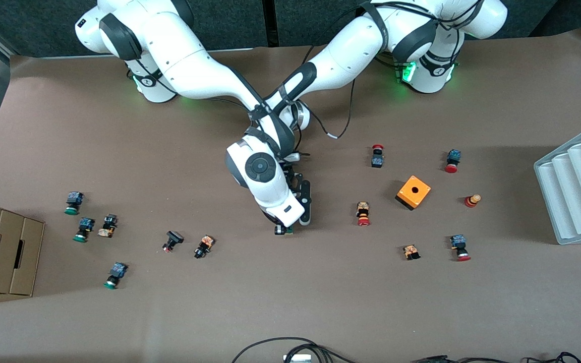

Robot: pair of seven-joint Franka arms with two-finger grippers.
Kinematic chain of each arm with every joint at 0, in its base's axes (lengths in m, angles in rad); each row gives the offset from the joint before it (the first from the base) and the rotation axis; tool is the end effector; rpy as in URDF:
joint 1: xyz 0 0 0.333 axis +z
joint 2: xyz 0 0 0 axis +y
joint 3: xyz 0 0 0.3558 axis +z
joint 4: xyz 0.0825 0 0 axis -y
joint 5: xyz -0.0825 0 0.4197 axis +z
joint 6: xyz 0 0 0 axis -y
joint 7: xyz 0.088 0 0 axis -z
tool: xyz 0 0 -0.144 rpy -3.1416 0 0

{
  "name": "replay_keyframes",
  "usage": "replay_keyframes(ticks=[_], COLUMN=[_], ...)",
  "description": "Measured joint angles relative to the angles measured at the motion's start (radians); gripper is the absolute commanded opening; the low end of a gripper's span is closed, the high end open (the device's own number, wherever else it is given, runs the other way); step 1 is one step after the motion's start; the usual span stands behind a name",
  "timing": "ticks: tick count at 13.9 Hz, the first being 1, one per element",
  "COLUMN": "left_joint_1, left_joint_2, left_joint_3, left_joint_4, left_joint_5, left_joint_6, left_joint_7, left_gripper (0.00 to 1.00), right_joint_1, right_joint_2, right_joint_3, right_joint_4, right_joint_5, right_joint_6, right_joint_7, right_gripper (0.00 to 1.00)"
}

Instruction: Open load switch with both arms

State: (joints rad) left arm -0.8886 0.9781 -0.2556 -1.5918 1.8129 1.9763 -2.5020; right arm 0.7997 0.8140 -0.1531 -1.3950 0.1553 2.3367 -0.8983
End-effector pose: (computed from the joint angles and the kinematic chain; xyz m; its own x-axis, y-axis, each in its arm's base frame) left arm 0.4077 -0.6139 0.0493 0.3841 0.0691 0.9207 0.0996 -0.9945 0.0331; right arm 0.6259 0.5114 0.2071 0.0657 0.9931 0.0970 0.9923 -0.0753 0.0986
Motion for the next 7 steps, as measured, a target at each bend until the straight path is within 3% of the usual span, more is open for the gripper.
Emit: replay_keyframes(ticks=[7], left_joint_1=[0.0], left_joint_2=[0.0], left_joint_3=[0.0], left_joint_4=[0.0], left_joint_5=[0.0], left_joint_6=[0.0], left_joint_7=[0.0], left_gripper=[0.17], right_joint_1=[0.003], right_joint_2=[-0.014], right_joint_3=[0.0], right_joint_4=[-0.001], right_joint_5=[0.0], right_joint_6=[-0.036], right_joint_7=[0.01], right_gripper=[0.26])
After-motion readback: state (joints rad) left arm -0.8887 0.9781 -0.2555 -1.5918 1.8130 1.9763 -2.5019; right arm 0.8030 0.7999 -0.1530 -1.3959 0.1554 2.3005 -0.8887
